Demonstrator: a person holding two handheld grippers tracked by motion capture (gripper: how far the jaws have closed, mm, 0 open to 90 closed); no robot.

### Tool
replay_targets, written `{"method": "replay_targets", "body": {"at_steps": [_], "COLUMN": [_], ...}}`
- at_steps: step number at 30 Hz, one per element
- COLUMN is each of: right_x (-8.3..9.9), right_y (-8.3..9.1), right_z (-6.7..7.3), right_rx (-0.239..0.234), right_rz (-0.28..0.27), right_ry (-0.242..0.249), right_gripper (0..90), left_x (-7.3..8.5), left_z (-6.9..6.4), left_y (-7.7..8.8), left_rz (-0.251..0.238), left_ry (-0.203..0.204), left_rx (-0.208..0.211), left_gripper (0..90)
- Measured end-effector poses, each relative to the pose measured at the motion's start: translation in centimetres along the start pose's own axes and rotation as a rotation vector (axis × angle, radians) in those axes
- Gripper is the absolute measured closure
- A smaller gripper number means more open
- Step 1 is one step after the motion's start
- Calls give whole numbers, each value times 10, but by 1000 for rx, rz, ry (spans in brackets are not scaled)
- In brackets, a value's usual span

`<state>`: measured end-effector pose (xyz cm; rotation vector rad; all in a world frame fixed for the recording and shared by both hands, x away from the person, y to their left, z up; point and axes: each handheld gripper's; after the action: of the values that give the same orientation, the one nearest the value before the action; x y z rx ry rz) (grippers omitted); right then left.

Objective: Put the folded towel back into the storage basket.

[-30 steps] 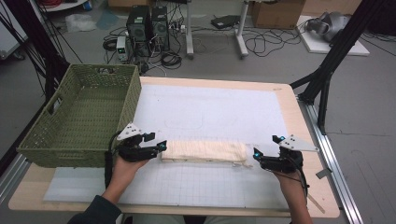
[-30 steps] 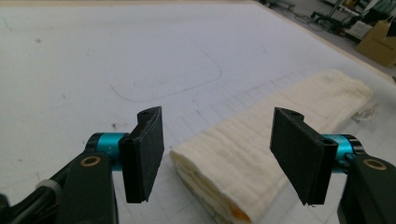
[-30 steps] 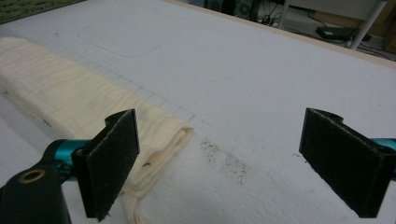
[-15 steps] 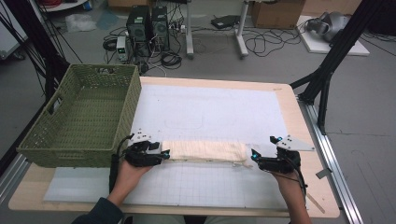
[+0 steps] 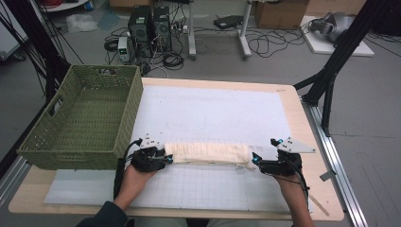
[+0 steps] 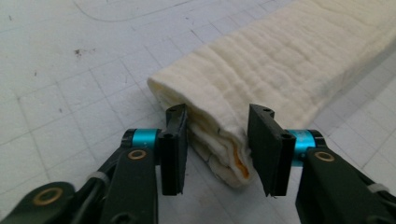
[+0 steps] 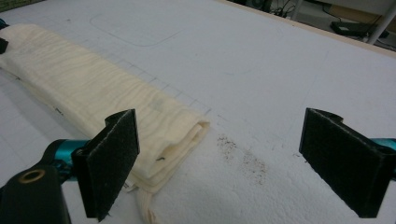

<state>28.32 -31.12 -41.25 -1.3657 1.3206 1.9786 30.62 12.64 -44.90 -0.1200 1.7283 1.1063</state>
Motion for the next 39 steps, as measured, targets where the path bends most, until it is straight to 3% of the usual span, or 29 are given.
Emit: {"method": "replay_targets", "body": {"at_steps": [2, 5, 12, 17, 27, 30, 34, 39], "right_x": [0, 1, 7, 8, 12, 17, 18, 21], "right_y": [0, -2, -19, -24, -36, -44, -46, -45], "right_z": [1, 3, 7, 13, 20, 19, 20, 22], "right_rx": [-5, -14, -56, -70, -53, -39, -64, -62], "right_rz": [2, 21, 93, 92, 142, 227, 224, 208], "right_ry": [3, 8, -32, -36, -35, -23, -33, -29], "right_gripper": [114, 114, 121, 277, 422, 484, 589, 608], "left_x": [0, -1, -2, -2, 0, 0, 1, 1], "left_z": [-2, -4, -5, -5, -5, -5, -4, -4], "left_y": [0, 0, 0, 0, -1, -1, -1, 0], "left_rz": [-4, -3, -4, -4, -17, -21, -20, -22], "left_ry": [-3, -19, -34, -42, -36, -33, -30, -32], "left_rx": [29, 21, 11, 9, 1, 3, 9, 3], "left_gripper": [741, 790, 799, 798, 797, 797, 797, 797]}}
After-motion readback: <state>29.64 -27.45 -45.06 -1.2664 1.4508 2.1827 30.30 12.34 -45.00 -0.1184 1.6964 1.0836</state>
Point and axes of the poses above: each handheld gripper's, and its own axes: y roughly backward along the jaws, x roughly out of its underside, z roughly to its left, and after that the axes turned 8 degrees about -y, right-handed
